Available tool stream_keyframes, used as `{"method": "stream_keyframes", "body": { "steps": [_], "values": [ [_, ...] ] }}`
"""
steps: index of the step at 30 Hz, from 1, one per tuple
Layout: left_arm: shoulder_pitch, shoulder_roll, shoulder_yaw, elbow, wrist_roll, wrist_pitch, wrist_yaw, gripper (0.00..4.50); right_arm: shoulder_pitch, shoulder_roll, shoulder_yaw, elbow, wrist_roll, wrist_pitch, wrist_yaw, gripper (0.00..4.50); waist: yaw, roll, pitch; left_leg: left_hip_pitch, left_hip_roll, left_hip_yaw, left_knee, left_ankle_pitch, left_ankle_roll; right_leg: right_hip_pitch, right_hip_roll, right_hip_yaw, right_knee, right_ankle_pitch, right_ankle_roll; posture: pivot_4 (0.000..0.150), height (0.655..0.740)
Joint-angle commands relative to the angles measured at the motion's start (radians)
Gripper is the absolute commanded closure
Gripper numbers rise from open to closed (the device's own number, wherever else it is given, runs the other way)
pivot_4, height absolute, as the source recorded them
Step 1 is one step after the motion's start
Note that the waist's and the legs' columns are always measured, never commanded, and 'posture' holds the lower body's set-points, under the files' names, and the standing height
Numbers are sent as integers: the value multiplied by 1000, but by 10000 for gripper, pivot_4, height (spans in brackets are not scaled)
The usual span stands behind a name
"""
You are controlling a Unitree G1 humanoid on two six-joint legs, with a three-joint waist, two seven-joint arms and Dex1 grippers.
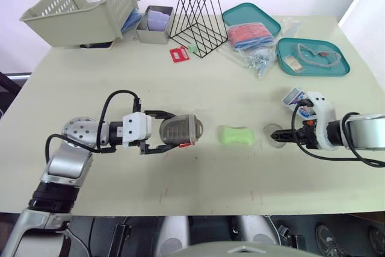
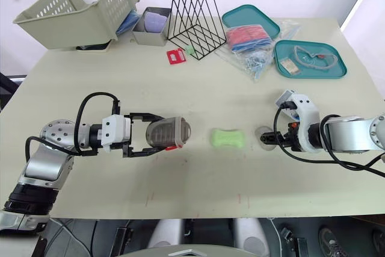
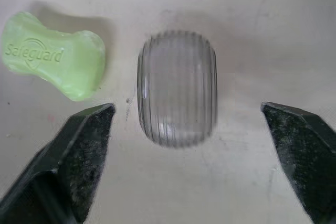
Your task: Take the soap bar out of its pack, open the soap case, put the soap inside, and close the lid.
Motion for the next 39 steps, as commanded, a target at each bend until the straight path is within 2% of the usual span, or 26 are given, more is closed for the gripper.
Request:
{"method": "stream_keyframes", "body": {
  "steps": [1, 4, 9, 13, 16, 18, 23, 30, 34, 39],
  "values": [
    [-30, 11, -4, 17, 4, -19, -20, 10405, 11, -76, -65, -126, -93, 41, 98, 181, -1, 0, 0, 0, 0, 0, 0, 0, 0, 0, 0, 0, 0, 0, 0, 1500, 7400],
    [-56, 22, -9, 34, 3, -9, -40, 10405, 39, -131, -145, -280, -225, 38, 293, 181, 0, 1, 1, -1, 0, 0, 0, 0, 0, -1, 0, 0, 0, 0, 0, 1500, 7400],
    [-99, 43, -23, 57, 11, 12, -70, 10405, 225, -163, -269, -536, -587, -182, 707, 181, 2, 1, 0, -1, 1, -1, 0, 0, 0, -1, 0, -2, 0, -1, 1, 1500, 7400],
    [-124, 67, -21, 50, 6, 53, -91, 10405, 347, -118, -263, -592, -944, -519, 974, 181, 1, 0, 0, -1, 0, 0, 2, 0, 0, -1, 0, -1, 0, -2, 4, 1500, 7400],
    [-139, 100, -34, 41, 41, 92, -94, 10405, 336, -42, -212, -548, -1097, -677, 1065, 181, -1, 0, 0, 0, 1, 1, 3, 0, 0, -1, 0, -1, 1, -2, 5, 1500, 7400],
    [-156, 140, -61, 19, 86, 145, -103, 10405, 298, 15, -177, -518, -1141, -714, 1104, 181, -2, 0, 0, 2, 0, 0, 3, 0, 0, 0, 1, -1, 1, -2, 5, 1500, 7400],
    [-215, 167, -85, -41, 68, 255, -141, 10405, 212, 132, -72, -452, -1273, -729, 1120, 181, 2, 0, 0, 0, 0, 0, 4, 0, 0, 0, 1, -1, 1, -2, 4, 1500, 7400],
    [-371, 154, -242, -16, 239, 267, -175, 10405, 208, 237, 19, -455, -1394, -743, 1127, 181, 7, 0, 0, -1, -2, -2, 3, 0, 0, 0, 1, -2, 2, -2, 4, 1500, 7400],
    [-441, 92, -284, 17, 266, 300, -164, 10405, 212, 277, 29, -451, -1437, -734, 1125, 181, 5, 0, 0, -1, -2, -2, 4, 0, 0, 1, 1, -2, 2, -2, 4, 1500, 7400],
    [-463, 71, -292, 20, 280, 311, -173, 10405, 228, 303, 28, -454, -1475, -731, 1133, 181, 1, 0, 0, 0, -1, -3, 4, 0, 0, 1, 1, -2, 3, -2, 3, 1500, 7400]
  ]
}}
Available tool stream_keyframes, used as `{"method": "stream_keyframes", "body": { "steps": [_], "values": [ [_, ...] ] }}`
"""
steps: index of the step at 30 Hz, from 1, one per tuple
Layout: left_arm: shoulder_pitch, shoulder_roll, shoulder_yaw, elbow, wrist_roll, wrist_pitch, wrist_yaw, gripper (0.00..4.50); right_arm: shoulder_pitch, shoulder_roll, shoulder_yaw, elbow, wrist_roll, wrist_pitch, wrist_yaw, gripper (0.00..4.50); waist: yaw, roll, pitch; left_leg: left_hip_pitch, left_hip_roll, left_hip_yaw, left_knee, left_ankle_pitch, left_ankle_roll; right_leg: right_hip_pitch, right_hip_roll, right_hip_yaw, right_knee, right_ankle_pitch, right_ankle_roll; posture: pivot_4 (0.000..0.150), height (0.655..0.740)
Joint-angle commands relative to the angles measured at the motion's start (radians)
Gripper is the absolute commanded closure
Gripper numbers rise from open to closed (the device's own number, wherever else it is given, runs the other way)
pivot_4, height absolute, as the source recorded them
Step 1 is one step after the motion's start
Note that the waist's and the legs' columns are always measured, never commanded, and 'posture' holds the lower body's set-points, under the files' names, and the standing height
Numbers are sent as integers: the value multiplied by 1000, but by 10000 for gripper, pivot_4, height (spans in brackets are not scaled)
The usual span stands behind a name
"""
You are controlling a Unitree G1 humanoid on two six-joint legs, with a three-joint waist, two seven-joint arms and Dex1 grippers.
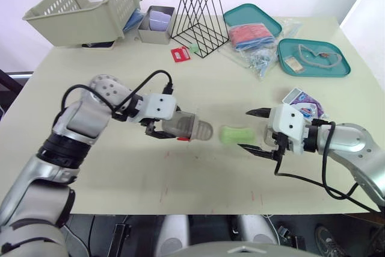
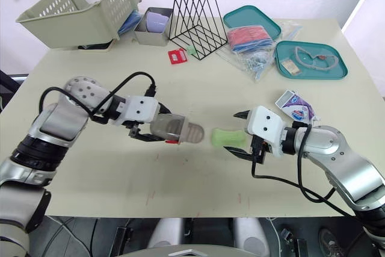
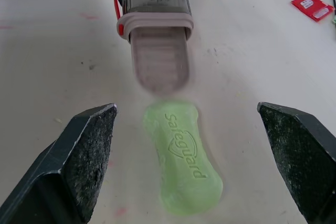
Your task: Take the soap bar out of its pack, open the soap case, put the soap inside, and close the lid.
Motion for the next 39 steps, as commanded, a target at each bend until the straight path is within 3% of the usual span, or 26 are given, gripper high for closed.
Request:
{"method": "stream_keyframes", "body": {
  "steps": [1, 12, 19, 21, 39],
  "values": [
    [-26, 6, 20, -6, 4, 10, -1, 10405, 6, 15, -15, -24, -24, -10, 6, 181, -2, 0, 0, 0, 0, 0, 0, 0, 0, 0, 0, 0, 0, 1, -2, 1500, 7400],
    [99, 155, 114, 21, -33, -96, -34, 10405, 26, 21, -23, -28, -61, -14, 48, 181, -2, 0, 0, 0, 0, -1, 0, 0, 0, 0, 0, -1, 0, 1, -2, 1500, 7400],
    [152, 147, 142, 59, -39, -127, -3, 10405, 3, 31, -17, -7, -79, -13, 82, 181, 4, 0, 0, 0, 0, -1, 1, 0, 0, 1, 0, -1, 0, 1, -2, 1500, 7400],
    [158, 154, 155, 63, -51, -112, -2, 150, -5, 35, -18, -1, -81, -14, 91, 0, 3, 0, 0, 1, 0, -1, 1, 0, 0, 1, 0, -1, 1, 1, -2, 1500, 7400],
    [182, 192, 211, 22, -86, -84, 10, 150, -34, 60, -12, 16, -114, -8, 135, 0, 2, 0, 0, 1, 0, -1, 1, 0, 0, 1, 0, -2, 1, 2, -3, 1500, 7400]
  ]
}}
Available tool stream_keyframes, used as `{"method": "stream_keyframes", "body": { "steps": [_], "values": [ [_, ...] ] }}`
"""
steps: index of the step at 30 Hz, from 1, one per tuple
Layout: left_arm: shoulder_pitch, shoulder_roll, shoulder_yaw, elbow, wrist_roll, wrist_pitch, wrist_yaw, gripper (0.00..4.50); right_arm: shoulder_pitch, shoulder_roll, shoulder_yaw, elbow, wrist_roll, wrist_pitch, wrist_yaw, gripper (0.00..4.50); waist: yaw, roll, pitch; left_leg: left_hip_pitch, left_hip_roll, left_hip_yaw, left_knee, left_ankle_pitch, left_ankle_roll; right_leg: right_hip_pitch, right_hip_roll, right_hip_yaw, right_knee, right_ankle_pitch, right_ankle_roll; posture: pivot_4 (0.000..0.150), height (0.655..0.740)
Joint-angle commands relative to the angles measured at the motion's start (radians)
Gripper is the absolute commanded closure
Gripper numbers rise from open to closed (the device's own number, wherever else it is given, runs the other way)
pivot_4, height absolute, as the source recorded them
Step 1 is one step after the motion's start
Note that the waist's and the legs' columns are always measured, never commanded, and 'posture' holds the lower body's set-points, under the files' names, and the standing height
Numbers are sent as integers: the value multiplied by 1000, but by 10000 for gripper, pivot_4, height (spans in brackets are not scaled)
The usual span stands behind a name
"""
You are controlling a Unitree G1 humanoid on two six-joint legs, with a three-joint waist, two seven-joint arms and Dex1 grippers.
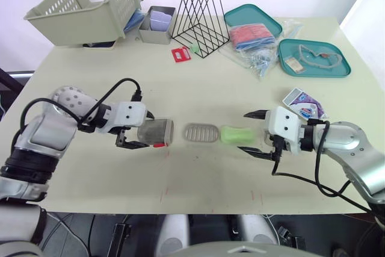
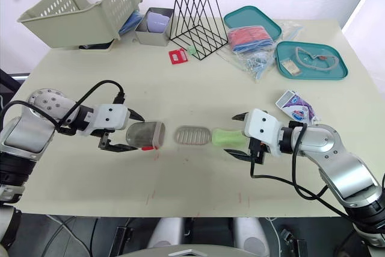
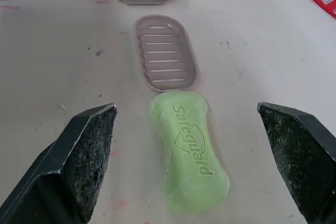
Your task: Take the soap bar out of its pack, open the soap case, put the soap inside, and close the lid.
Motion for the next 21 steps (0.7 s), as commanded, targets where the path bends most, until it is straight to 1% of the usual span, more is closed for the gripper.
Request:
{"method": "stream_keyframes", "body": {
  "steps": [1, 6, 8, 11, 14, 17, 21],
  "values": [
    [-20, 21, 61, -47, -40, 18, 4, 150, -14, -2, -14, -24, 0, -5, 9, 0, 0, 0, 0, 0, 0, 0, 0, 0, 0, 0, 0, 0, 0, 0, 0, 1500, 7400],
    [-10, 57, 110, -96, -104, 75, -28, 150, -28, -22, -7, -20, -2, 6, 41, 0, -1, 0, 0, 0, 0, 0, 0, 0, 0, 0, 0, 0, 0, 0, 0, 1500, 7400],
    [-8, 61, 142, -112, -160, 129, -37, 150, -62, -26, 10, -1, -14, 13, 58, 0, -3, 0, 0, 0, 0, 0, 0, 0, 0, 0, 0, 0, 0, 0, 0, 1500, 7400],
    [-1, 6, 211, -134, -281, 199, -14, 150, -157, -41, 88, 58, -71, 58, 91, 0, -6, 0, 0, 1, 0, 0, 1, 0, 0, 0, 0, 0, 1, 0, 1, 1500, 7400],
    [38, -45, 235, -186, -343, 236, 18, 150, -223, -59, 155, 107, -114, 86, 136, 0, -4, 0, 0, 1, 1, 0, 3, 0, 0, 0, 0, -1, 2, 0, 0, 1500, 7400],
    [82, -100, 232, -231, -345, 214, 73, 150, -286, -67, 224, 149, -145, 94, 209, 0, -3, 1, 0, 0, 0, 0, 3, 0, 0, 0, 0, 0, 2, 0, 0, 1500, 7400],
    [140, -155, 239, -284, -344, 174, 121, 150, -379, -27, 304, 238, -199, 120, 248, 0, -5, 0, 0, 0, 0, 0, 5, 0, 0, 0, 0, 0, 3, 0, 0, 1500, 7400]
  ]
}}
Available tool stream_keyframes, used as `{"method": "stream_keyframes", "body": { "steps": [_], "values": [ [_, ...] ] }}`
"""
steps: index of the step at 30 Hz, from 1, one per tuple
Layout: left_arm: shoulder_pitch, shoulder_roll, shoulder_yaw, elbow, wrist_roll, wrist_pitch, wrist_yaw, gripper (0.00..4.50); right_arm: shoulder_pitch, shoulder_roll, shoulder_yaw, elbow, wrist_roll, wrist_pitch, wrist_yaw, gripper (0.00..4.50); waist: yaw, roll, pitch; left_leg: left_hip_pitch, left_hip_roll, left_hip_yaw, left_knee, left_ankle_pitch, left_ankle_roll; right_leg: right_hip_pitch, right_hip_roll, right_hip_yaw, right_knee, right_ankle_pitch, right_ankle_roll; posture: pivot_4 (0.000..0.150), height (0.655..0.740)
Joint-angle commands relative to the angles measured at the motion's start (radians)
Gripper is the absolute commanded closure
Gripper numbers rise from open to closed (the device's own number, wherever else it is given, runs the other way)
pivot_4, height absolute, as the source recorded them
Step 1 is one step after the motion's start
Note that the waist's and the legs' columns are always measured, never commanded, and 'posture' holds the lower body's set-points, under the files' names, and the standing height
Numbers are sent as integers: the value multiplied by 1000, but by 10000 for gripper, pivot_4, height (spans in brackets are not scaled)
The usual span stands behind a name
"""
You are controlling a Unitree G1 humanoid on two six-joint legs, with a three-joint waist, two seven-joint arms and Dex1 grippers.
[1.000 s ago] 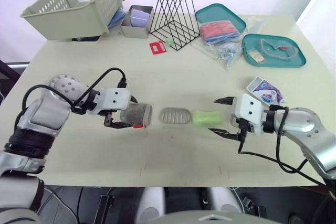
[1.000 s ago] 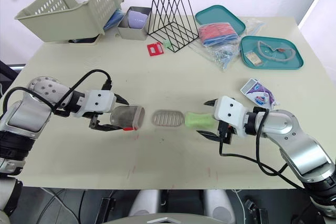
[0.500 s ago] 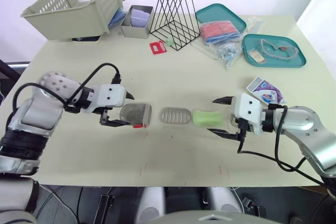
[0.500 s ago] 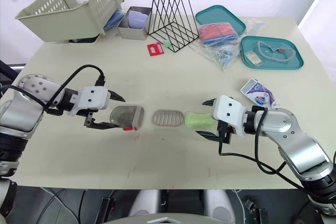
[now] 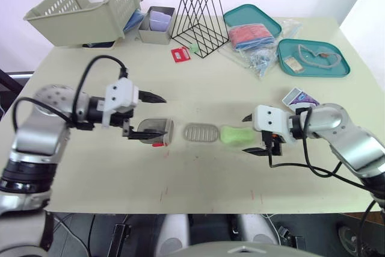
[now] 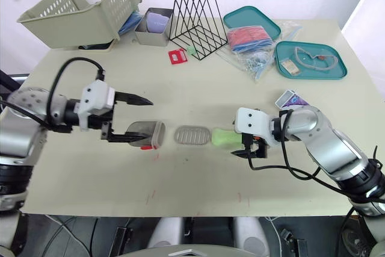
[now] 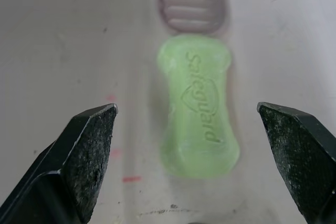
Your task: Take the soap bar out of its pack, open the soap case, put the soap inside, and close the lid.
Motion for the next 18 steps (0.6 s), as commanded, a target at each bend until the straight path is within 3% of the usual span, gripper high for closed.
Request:
{"method": "stream_keyframes", "body": {
  "steps": [1, 12, 15, 18],
  "values": [
    [30, -15, 38, -76, -19, -34, 41, 150, -69, 29, 42, 54, -49, 23, 30, 0, -2, 0, 0, 0, 0, 0, 0, 0, 0, 0, 0, 0, 1, 0, 0, 1500, 7400],
    [166, -11, 52, -121, 30, -83, 130, 150, -158, 127, 133, 190, -137, 34, 87, 0, 5, 0, 0, 0, 0, -1, 2, 0, 0, 0, 0, 0, 4, 0, 0, 1500, 7400],
    [173, -10, 49, -122, 38, -90, 144, 0, -155, 128, 141, 204, -154, 25, 105, 7838, 4, 0, 0, 0, 0, -1, 2, 0, 0, 0, 0, 0, 4, 0, 0, 1500, 7400],
    [182, -8, 49, -113, 52, -102, 158, 0, -156, 144, 130, 211, -153, 43, 106, 21821, 3, 0, 0, 0, 0, -1, 2, 0, 0, 0, 0, 0, 4, 0, 0, 1500, 7400]
  ]
}}
